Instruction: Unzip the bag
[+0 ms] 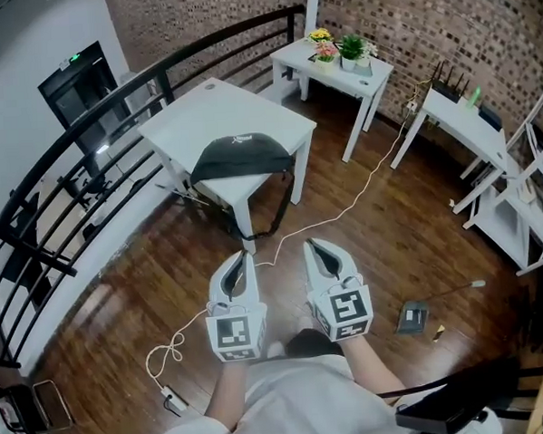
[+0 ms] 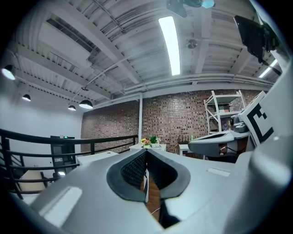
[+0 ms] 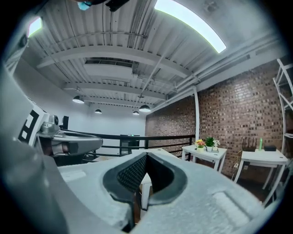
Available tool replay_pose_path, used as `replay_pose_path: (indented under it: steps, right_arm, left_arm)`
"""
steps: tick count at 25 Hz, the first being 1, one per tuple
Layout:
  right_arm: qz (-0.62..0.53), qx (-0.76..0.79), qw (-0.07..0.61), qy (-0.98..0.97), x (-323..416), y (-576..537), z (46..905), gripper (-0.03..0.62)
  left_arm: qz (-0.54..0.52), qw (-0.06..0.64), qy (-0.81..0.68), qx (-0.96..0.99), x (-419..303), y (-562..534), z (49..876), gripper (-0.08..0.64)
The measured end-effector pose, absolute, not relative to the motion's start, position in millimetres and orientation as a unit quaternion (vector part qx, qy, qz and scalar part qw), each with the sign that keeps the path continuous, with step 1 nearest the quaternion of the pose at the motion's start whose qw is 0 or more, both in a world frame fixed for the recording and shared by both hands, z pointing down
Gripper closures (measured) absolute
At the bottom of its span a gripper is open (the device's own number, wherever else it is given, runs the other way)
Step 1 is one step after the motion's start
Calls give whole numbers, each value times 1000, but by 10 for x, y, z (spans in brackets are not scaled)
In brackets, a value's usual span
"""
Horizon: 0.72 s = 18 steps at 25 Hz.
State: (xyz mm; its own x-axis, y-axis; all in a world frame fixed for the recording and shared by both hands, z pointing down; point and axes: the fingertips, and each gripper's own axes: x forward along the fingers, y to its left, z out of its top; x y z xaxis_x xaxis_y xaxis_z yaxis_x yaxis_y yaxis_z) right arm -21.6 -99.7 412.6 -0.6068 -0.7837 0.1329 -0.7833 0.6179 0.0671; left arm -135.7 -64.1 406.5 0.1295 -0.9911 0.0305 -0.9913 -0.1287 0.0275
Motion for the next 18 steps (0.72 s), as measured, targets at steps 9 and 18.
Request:
replay_pose_path:
  steps: [9, 18]
  right_arm:
    - [6, 455, 59, -889, -251, -2623, 4143, 603]
    - [21, 461, 68, -885, -135, -4064, 4282, 603]
  left_arm:
    - [23, 13, -641, 767, -1344, -2229, 4169, 543]
    - [51, 27, -635, 770, -1200, -3649, 4336, 543]
